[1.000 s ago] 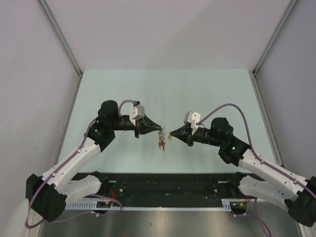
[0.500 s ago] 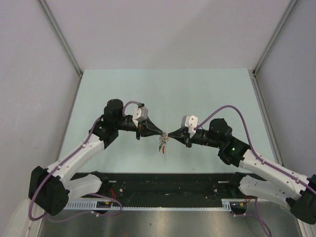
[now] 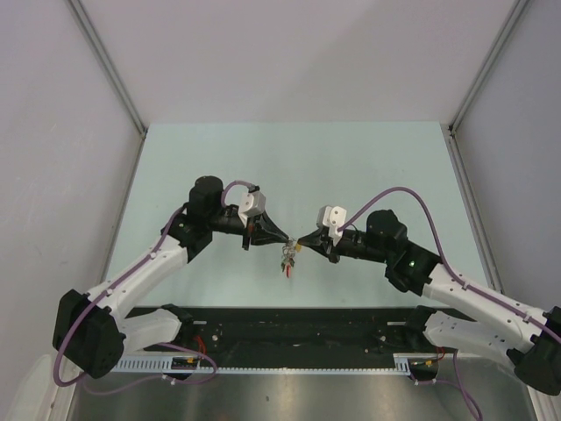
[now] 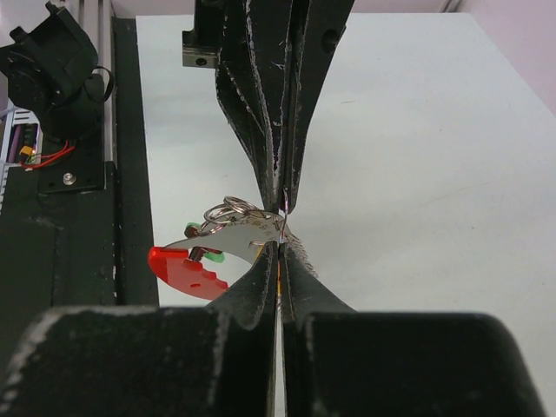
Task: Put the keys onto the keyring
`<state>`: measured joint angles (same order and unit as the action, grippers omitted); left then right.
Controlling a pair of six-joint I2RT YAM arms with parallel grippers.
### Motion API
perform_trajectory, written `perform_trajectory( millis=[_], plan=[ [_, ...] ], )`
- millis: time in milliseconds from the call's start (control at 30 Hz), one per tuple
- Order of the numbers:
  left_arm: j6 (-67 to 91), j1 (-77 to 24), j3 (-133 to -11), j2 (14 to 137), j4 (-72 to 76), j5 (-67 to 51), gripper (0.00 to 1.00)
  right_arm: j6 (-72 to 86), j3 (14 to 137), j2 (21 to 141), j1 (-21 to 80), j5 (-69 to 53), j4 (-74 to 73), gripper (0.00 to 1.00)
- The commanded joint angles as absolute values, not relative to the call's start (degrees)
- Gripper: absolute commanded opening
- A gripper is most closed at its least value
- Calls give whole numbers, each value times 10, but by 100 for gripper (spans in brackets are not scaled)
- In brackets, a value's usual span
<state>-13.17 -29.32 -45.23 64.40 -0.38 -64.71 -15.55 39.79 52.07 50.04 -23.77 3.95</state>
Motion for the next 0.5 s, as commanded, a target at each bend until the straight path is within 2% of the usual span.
perform_trajectory(
  millis=[0,467],
  plan=[
    [-148,-289,-479,637,-10,-690,0,-169,429,529,508,-233,33,0],
    [-153,-290,-479,634,-14,-687,0,-171,432,520,513,-207,24,0]
  ],
)
